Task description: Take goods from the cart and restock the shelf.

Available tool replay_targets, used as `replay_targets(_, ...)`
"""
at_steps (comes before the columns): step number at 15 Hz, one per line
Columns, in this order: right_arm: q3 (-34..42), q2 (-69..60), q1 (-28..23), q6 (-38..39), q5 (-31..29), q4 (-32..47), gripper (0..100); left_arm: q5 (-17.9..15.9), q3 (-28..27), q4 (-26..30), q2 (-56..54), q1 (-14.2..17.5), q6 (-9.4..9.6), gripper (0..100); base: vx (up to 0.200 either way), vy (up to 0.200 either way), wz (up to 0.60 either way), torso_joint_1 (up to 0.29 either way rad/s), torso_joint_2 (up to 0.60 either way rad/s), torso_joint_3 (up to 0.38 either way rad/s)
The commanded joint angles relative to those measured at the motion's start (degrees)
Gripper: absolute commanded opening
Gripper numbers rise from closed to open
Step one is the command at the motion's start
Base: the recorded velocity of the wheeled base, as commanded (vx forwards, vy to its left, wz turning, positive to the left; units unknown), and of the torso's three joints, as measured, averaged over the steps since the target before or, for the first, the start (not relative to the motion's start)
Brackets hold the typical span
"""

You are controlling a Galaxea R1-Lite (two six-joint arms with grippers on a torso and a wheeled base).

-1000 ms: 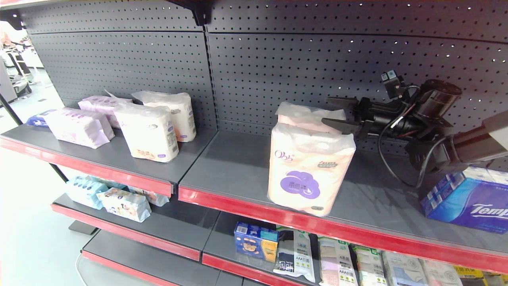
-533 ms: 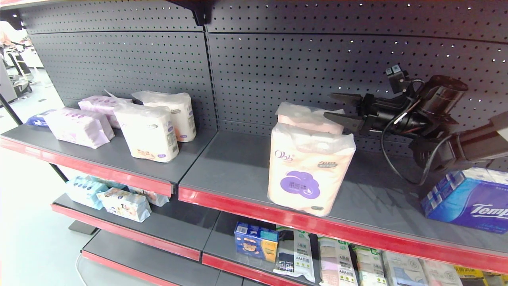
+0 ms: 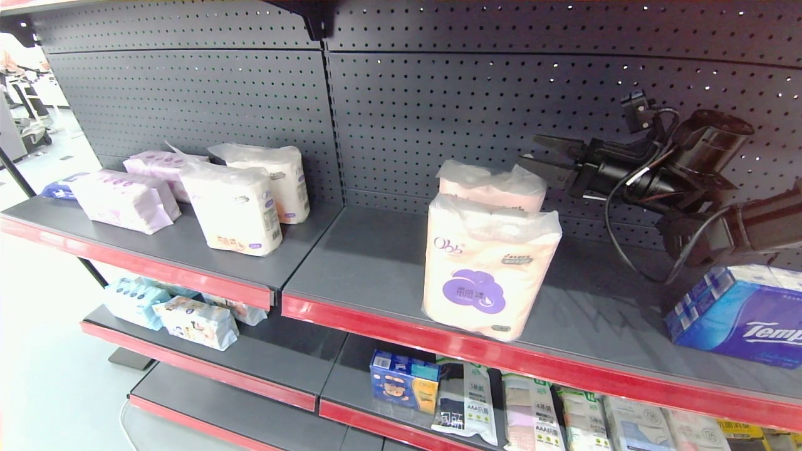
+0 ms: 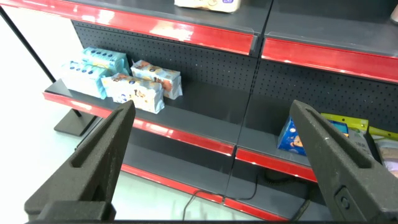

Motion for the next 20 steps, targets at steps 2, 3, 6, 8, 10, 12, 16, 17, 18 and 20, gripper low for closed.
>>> replay_targets(2, 1.0, -1.4, 0.1, 0.3, -2.1, 0.0, 100, 0.0, 0.0, 0.0, 0.0, 0.0, -0.02, 100, 0.000, 0.000, 0.00, 0.000, 0.00, 0.000)
replay_targets(3, 1.6, -1.8, 0.1, 0.4, -3.7, 0.0, 100, 0.0, 0.0, 0.0, 0.0, 0.0, -0.02, 100, 0.000, 0.000, 0.00, 0.000, 0.00, 0.000)
replay_targets(6, 2.0, -3.0, 0.0, 1.9, -4.8, 0.0, 100, 0.0, 0.0, 0.0, 0.0, 0.0, -0.02, 100, 0.000, 0.000, 0.00, 0.000, 0.00, 0.000)
replay_targets(8, 3.1, -3.5, 0.0, 2.3, -5.6, 0.0, 100, 0.0, 0.0, 0.0, 0.0, 0.0, -0.02, 100, 0.000, 0.000, 0.00, 0.000, 0.00, 0.000)
replay_targets(10, 3.9, -4.2, 0.0, 2.3, -5.9, 0.0, 100, 0.0, 0.0, 0.0, 0.0, 0.0, -0.02, 100, 0.000, 0.000, 0.00, 0.000, 0.00, 0.000)
replay_targets(12, 3.9, -4.9, 0.0, 2.3, -7.9, 0.0, 100, 0.0, 0.0, 0.0, 0.0, 0.0, -0.02, 100, 0.000, 0.000, 0.00, 0.000, 0.00, 0.000)
replay_targets(16, 4.9, -6.3, 0.0, 2.4, -11.5, 0.1, 100, 0.0, 0.0, 0.0, 0.0, 0.0, -0.02, 100, 0.000, 0.000, 0.00, 0.000, 0.00, 0.000)
replay_targets(17, 5.5, -6.9, 0.0, 2.3, -12.9, 1.0, 100, 0.0, 0.0, 0.0, 0.0, 0.0, -0.02, 100, 0.000, 0.000, 0.00, 0.000, 0.00, 0.000)
replay_targets(18, 5.8, -7.8, 0.0, 2.2, -14.6, 2.9, 100, 0.0, 0.0, 0.0, 0.0, 0.0, -0.02, 100, 0.000, 0.000, 0.00, 0.000, 0.00, 0.000)
replay_targets(20, 5.9, -8.4, 0.0, 2.2, -16.1, 4.6, 100, 0.0, 0.0, 0.0, 0.0, 0.0, -0.02, 100, 0.000, 0.000, 0.00, 0.000, 0.00, 0.000)
